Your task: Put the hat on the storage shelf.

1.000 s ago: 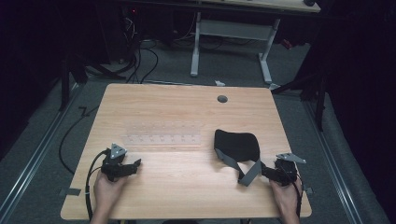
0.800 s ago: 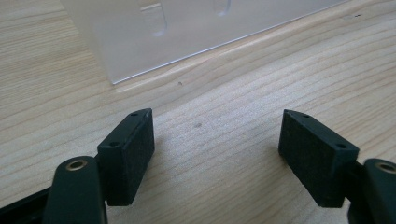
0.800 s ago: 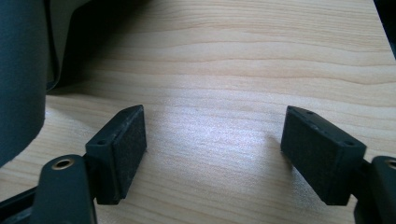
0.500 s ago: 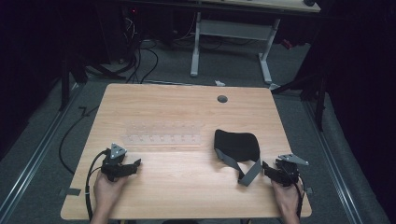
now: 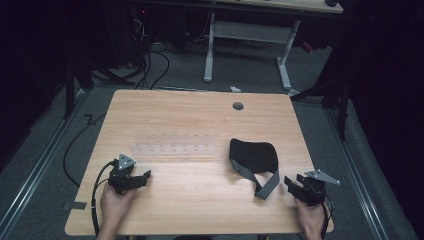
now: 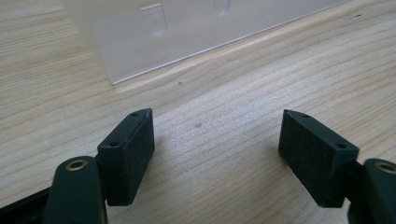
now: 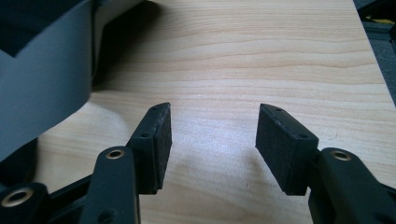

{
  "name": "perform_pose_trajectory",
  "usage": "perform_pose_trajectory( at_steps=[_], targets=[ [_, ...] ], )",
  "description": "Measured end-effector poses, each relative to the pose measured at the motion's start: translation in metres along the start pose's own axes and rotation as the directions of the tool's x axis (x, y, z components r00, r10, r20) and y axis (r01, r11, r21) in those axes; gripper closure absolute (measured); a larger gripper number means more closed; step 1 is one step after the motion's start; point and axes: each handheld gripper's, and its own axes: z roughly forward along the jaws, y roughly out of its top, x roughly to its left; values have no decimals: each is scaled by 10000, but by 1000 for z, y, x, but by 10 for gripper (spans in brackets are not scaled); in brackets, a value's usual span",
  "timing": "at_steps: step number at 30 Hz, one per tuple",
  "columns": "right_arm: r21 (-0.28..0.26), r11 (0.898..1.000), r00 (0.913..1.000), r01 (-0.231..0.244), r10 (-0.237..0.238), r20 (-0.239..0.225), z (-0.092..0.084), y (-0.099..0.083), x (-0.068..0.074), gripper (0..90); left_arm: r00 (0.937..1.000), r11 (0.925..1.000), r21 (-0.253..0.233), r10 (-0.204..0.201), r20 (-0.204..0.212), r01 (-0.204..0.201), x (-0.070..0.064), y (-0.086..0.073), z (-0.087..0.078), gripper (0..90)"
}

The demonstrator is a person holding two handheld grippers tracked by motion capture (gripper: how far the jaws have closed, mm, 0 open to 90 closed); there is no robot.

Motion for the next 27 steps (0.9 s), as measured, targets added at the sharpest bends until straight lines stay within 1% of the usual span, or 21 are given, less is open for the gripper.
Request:
perform_pose_trajectory(
  at_steps=[4,8,14,15,18,23,27],
  targets=[
    [-184,9998,9999,67,-68,-89,-9,-3,1,475,10000,10000,0,0,0,0,0,0,0,272],
    [-429,9990,9995,-82,70,-293,-20,-5,3,483,10000,10000,1,0,-2,0,0,0,0,272],
    [-716,9971,9956,-264,198,-921,-32,-5,8,482,10000,10000,-1,0,-2,0,0,0,0,272],
    [-735,9969,9950,-275,202,-982,-33,-4,10,481,10000,10000,-1,-2,-3,2,0,0,0,272],
    [-884,9960,9937,-114,14,-1124,-37,0,16,480,10000,10000,1,3,-8,-3,0,0,0,272],
    [-1019,9944,9853,-272,94,-1708,-40,9,24,465,10000,10000,1,6,-15,-6,0,0,0,272],
    [-1040,9943,9822,-241,42,-1876,-37,16,29,462,10000,10000,0,6,-14,-6,0,0,0,272]
  ],
)
